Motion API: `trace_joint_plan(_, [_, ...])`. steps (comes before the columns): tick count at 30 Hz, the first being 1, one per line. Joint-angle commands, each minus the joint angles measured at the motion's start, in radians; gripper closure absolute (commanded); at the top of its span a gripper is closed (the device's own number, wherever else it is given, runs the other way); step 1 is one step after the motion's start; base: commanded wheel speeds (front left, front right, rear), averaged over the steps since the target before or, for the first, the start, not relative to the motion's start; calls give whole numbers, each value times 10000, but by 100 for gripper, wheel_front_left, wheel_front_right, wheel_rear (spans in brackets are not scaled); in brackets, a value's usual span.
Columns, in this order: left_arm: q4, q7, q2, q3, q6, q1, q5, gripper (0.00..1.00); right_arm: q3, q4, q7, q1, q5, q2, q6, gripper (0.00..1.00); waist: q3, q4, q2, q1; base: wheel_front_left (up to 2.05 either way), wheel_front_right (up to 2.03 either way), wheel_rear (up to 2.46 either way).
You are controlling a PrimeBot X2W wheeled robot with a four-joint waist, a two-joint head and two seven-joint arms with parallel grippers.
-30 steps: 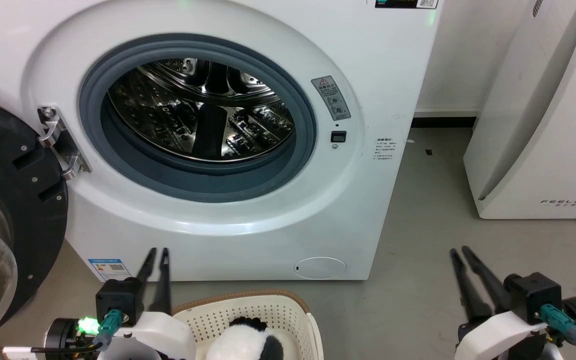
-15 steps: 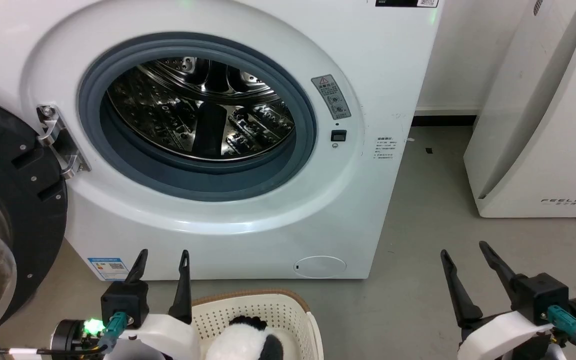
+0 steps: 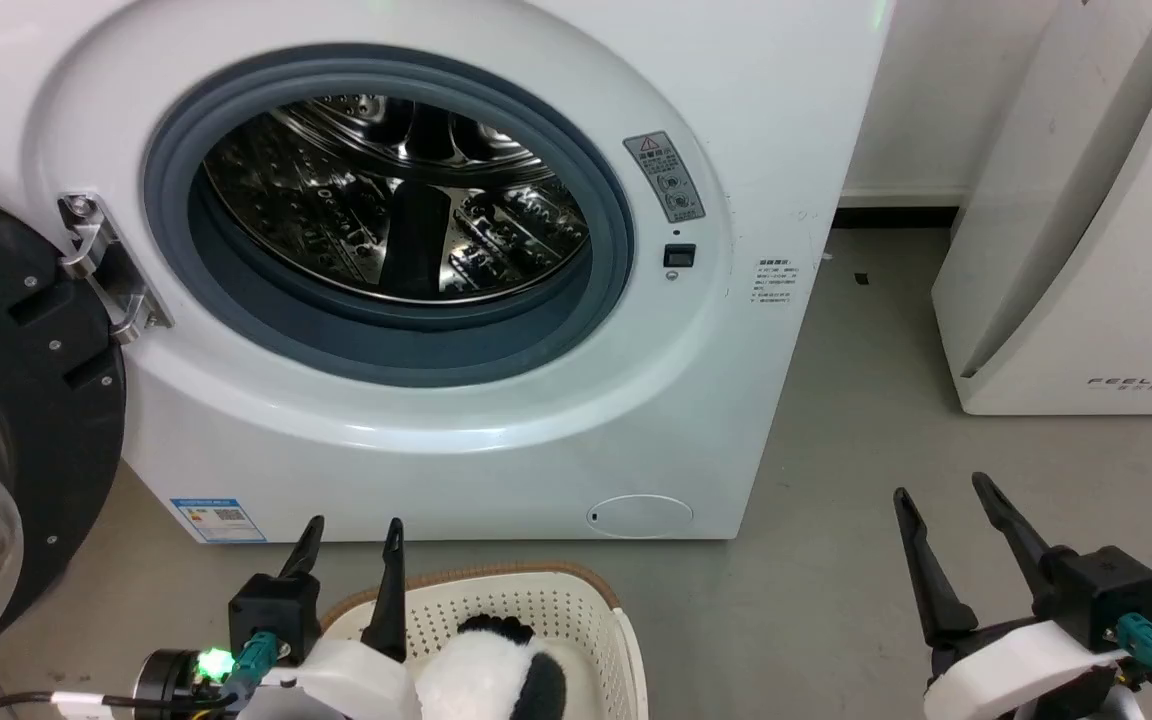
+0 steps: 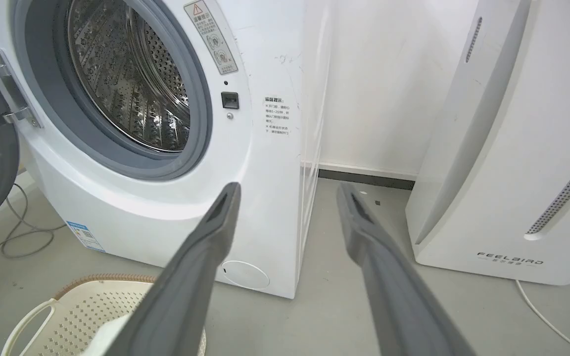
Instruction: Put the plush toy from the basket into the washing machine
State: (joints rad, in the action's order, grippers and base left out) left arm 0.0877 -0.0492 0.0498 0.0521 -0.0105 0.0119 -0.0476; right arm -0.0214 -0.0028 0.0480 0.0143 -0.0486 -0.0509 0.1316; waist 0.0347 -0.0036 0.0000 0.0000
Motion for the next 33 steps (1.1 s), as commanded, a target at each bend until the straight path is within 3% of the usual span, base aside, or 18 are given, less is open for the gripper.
trace_joint_plan(1, [205, -122, 3, 89, -36, -242, -84, 0, -18, -95, 144, -123, -75, 2, -2, 0, 81, -14, 0, 0, 0, 0, 0])
trace_joint_plan(33, [4054, -770, 98, 824, 305, -1643, -743, 0, 155, -430, 788, -503, -22, 3, -5, 0, 1363, -288, 0, 0, 0, 0, 0])
